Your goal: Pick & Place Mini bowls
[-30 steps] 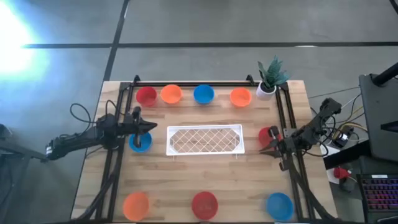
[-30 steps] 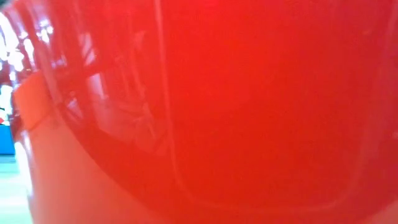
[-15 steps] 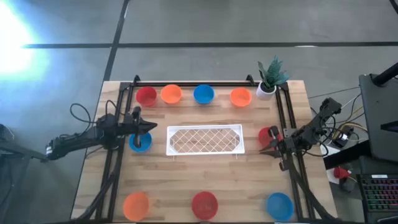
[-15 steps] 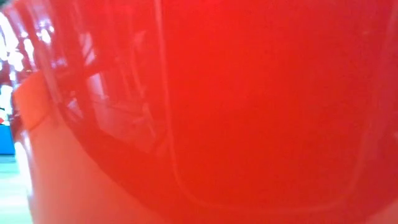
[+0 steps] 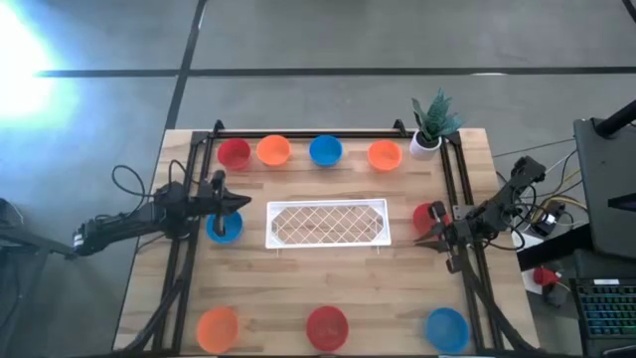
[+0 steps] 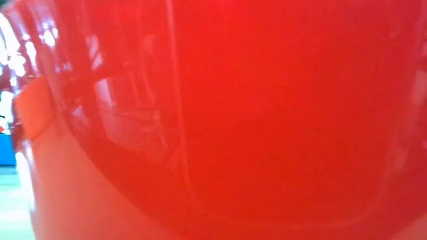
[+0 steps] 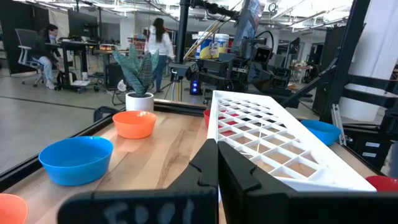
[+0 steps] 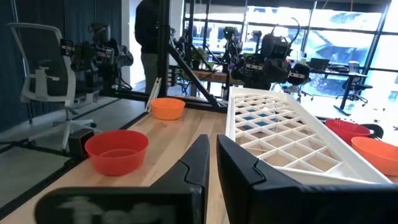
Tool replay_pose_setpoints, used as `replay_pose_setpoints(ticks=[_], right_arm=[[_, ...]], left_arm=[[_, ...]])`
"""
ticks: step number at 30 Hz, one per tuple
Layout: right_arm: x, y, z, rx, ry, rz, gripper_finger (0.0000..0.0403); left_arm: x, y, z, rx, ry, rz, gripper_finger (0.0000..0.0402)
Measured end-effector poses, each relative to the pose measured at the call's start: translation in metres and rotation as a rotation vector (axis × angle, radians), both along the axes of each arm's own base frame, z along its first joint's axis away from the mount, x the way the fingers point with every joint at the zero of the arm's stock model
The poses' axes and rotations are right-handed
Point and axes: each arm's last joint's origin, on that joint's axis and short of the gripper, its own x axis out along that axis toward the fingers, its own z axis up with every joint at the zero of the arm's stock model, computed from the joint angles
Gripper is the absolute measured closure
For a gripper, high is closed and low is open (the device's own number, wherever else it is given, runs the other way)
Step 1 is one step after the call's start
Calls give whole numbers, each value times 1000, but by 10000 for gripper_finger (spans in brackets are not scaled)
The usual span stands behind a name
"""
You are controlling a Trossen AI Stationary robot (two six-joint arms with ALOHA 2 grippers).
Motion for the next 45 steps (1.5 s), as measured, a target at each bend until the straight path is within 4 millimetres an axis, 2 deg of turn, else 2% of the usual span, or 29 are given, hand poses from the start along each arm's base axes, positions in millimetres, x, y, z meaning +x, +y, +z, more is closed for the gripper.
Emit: replay_pose_setpoints(ticks=[12, 22, 37, 45], right_arm=[[0, 0, 1, 6, -6, 0, 376], [-2, -2, 18, 77, -159, -9, 376], [-3, -3, 22, 98, -186, -12, 376], [-5, -10, 33, 170, -262, -184, 376]], left_arm=[[0, 0, 0, 0, 0, 0, 402], [0, 0, 0, 0, 0, 0, 402], [0, 0, 0, 0, 0, 0, 402], [0, 0, 0, 0, 0, 0, 402]])
